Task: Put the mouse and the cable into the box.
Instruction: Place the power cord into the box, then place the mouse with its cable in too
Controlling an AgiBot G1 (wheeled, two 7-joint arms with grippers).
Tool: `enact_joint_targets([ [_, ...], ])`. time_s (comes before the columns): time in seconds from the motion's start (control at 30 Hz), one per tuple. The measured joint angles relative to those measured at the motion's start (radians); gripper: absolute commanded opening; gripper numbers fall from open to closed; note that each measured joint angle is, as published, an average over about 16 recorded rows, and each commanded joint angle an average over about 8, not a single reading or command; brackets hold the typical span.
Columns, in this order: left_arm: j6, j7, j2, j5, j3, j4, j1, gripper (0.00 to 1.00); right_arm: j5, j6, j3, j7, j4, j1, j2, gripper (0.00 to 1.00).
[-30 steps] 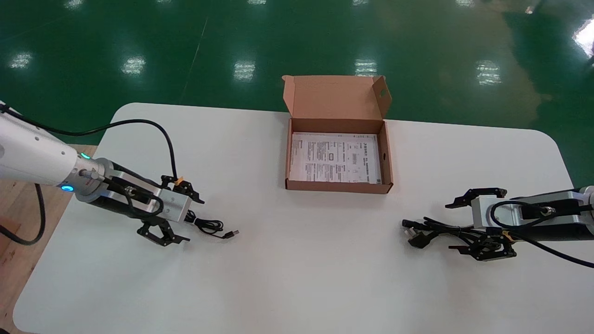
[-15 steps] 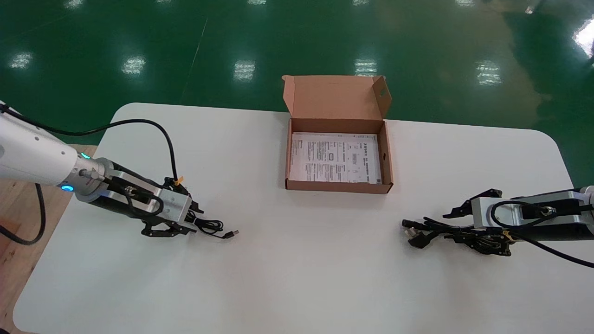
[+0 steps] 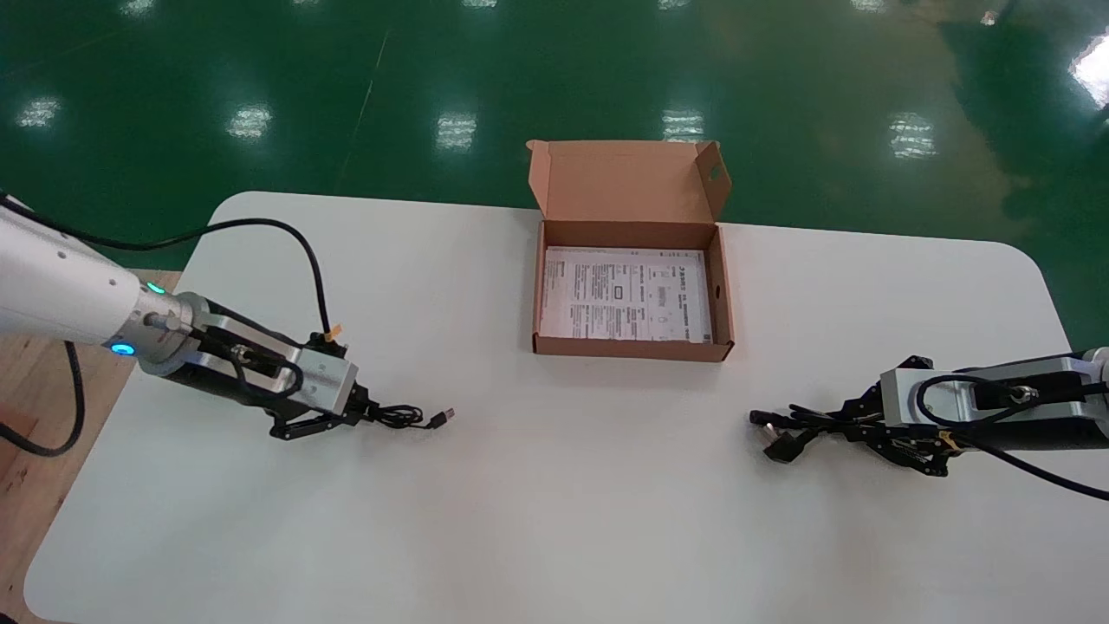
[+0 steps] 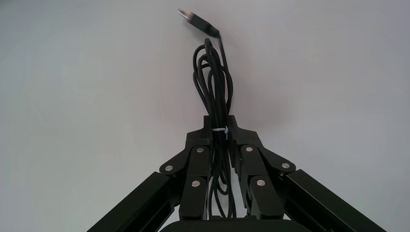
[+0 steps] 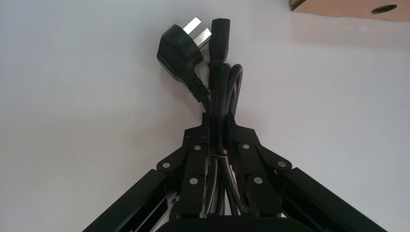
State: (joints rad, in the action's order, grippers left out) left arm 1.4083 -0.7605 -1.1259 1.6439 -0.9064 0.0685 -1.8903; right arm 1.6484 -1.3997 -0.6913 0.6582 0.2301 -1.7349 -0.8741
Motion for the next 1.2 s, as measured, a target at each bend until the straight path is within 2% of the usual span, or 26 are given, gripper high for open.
enact_joint_targets([
  [0.17,0.041,-0.006,0.059,-0.065,0.048,0.015,-0.112,0.00,-0.020,0.007,0.019,-0.015,0.023,-0.079,-0.016,0.00],
  [0.33,0.019,-0.017,0.110,-0.154,0.115,0.025,-0.251,0.00,-0.046,0.065,0.042,-0.013,0.037,-0.141,-0.081,0.00],
  [0.47,-0.073,-0.026,0.123,-0.227,0.172,0.023,-0.352,0.00,-0.063,0.156,0.057,0.003,0.027,-0.154,-0.173,0.00],
  [0.63,-0.229,-0.037,0.098,-0.288,0.221,0.010,-0.441,0.00,-0.078,0.270,0.068,0.033,-0.015,-0.130,-0.301,0.00],
  [0.77,-0.325,-0.046,0.072,-0.307,0.238,-0.006,-0.481,0.00,-0.087,0.326,0.073,0.051,-0.059,-0.111,-0.381,0.00],
  [0.9,-0.379,-0.054,0.054,-0.306,0.239,-0.021,-0.499,0.00,-0.095,0.345,0.077,0.065,-0.099,-0.103,-0.428,0.00],
  [1.2,-0.389,-0.060,0.038,-0.286,0.225,-0.049,-0.497,0.00,-0.106,0.323,0.081,0.100,-0.159,-0.099,-0.443,0.00],
])
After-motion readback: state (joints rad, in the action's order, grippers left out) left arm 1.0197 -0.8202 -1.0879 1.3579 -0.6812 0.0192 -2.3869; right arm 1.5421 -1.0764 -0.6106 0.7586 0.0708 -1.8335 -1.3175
